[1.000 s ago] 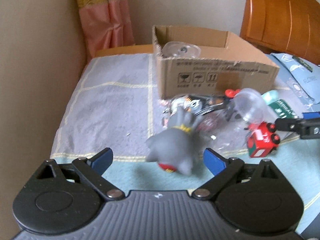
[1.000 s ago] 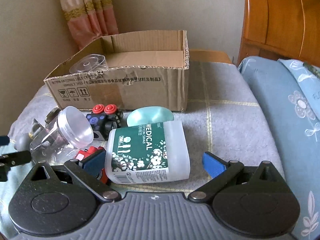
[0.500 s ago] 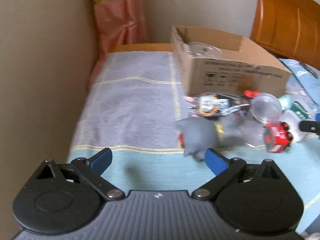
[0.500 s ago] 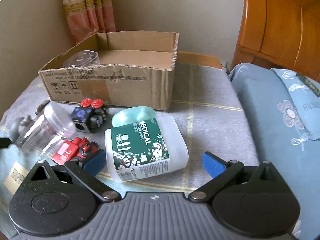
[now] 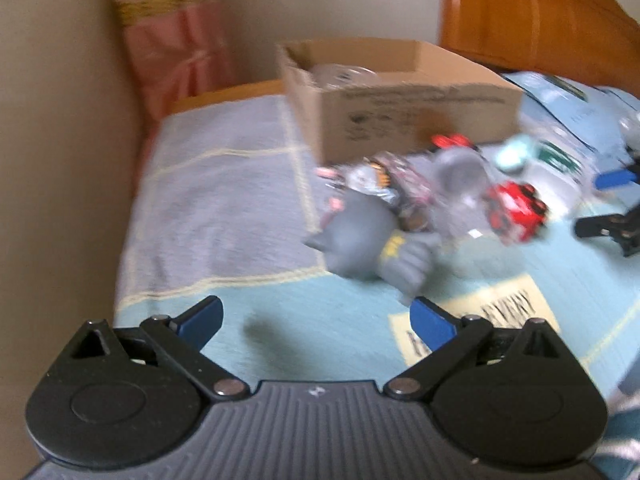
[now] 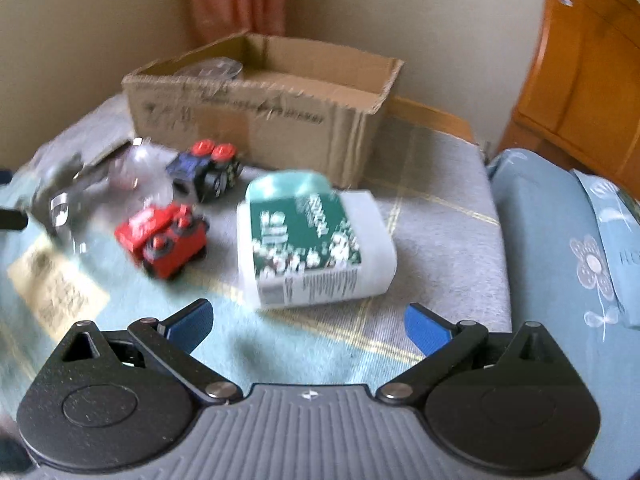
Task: Organize rigid objects
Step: 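Grasp the grey cat figurine with the left tool while the right grasps the MEDICAL bottle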
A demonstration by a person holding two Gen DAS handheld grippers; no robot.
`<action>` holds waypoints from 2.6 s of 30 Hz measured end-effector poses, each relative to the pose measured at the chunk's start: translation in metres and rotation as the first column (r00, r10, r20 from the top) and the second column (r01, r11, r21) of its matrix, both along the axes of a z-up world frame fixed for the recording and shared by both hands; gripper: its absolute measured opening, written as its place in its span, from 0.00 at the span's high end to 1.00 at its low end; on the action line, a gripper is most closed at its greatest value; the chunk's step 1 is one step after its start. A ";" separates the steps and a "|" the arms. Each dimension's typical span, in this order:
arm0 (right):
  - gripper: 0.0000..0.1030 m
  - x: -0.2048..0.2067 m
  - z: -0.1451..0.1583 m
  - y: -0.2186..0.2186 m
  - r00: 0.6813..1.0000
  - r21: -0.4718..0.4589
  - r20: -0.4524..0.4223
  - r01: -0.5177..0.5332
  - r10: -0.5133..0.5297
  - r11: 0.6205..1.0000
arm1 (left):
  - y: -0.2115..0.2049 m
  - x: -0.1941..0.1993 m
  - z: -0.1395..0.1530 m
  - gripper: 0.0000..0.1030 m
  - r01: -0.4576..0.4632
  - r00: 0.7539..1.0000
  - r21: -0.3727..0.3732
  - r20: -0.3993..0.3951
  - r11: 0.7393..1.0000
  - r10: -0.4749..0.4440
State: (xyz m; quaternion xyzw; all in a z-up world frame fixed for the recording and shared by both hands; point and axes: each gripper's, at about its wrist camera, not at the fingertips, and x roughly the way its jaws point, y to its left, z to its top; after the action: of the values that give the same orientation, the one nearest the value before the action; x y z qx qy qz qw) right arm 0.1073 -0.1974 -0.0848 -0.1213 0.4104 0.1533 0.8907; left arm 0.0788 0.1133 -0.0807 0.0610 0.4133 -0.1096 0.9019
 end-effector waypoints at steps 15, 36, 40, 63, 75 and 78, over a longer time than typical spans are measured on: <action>0.00 0.017 -0.010 -0.010 0.998 0.071 -0.026 -0.053 0.055 0.996 | -0.016 0.013 -0.019 0.00 0.179 0.982 -0.016 -0.059 0.984 -0.180; 0.00 0.055 -0.006 0.000 0.992 0.057 -0.077 -0.101 0.105 0.993 | -0.020 0.038 -0.021 0.00 0.282 0.958 -0.015 -0.050 0.959 -0.283; 0.00 0.070 -0.001 0.007 0.977 0.014 -0.177 -0.120 0.120 0.993 | -0.023 0.044 -0.020 0.00 0.296 0.952 -0.008 -0.076 0.955 -0.295; 0.00 0.083 0.008 0.017 0.946 -0.039 -0.279 -0.185 0.168 0.982 | -0.029 0.060 -0.011 0.07 0.403 0.909 0.066 -0.145 0.913 -0.391; 0.06 0.070 0.022 0.017 0.948 -0.078 -0.256 -0.213 0.187 0.974 | -0.023 0.069 -0.014 0.19 0.390 0.908 -0.026 -0.158 0.921 -0.389; 0.14 0.071 0.026 0.014 0.953 -0.070 -0.253 -0.190 0.166 0.979 | -0.022 0.067 -0.013 0.28 0.386 0.908 -0.044 -0.156 0.921 -0.388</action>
State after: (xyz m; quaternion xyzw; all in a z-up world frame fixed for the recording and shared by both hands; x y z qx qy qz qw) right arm 0.1788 -0.1830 -0.0592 -0.1797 0.5117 0.2274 0.8088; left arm 0.1462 0.0913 -0.0938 0.1271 0.4641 -0.2931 0.8261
